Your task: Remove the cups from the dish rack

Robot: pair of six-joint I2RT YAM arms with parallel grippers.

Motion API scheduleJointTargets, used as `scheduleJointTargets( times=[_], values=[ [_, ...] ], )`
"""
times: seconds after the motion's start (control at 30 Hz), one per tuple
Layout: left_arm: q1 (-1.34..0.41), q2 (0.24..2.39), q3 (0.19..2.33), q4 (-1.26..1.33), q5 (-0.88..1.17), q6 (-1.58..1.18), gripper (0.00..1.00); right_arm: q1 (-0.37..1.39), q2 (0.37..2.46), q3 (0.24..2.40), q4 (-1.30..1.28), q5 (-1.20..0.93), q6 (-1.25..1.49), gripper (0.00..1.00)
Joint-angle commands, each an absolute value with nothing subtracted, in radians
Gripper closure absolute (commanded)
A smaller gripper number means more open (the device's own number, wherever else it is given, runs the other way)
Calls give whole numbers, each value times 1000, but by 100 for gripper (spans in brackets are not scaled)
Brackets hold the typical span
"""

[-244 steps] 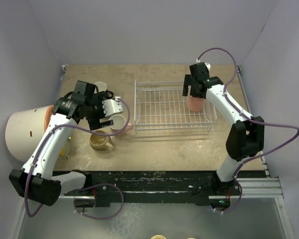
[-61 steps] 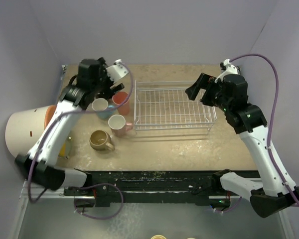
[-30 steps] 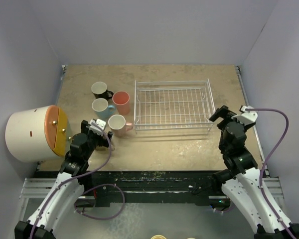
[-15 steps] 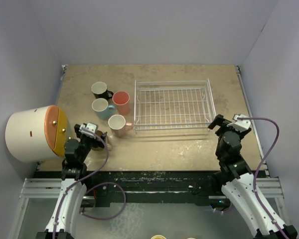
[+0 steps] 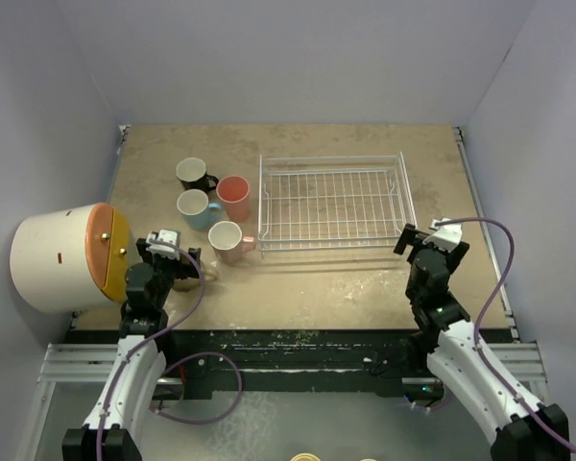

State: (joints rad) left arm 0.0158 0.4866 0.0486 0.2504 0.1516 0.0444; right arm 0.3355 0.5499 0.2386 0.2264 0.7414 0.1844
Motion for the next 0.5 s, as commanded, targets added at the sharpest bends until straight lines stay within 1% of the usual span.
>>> scheduleJointTargets(
  times=[0.0, 0.1, 0.3, 0.47],
  values=[
    [23, 454, 53, 241, 101, 36, 1, 336, 649, 216, 398, 778, 162, 0],
    [23, 505, 64, 259, 105, 41, 1, 336, 698, 202, 451, 755, 144, 0],
    [23, 481, 58, 253, 108, 37, 1, 336, 781, 203, 500, 713, 122, 0],
    [23, 489, 59, 256, 103, 41, 1, 336, 793, 207, 503, 707, 120, 0]
  ],
)
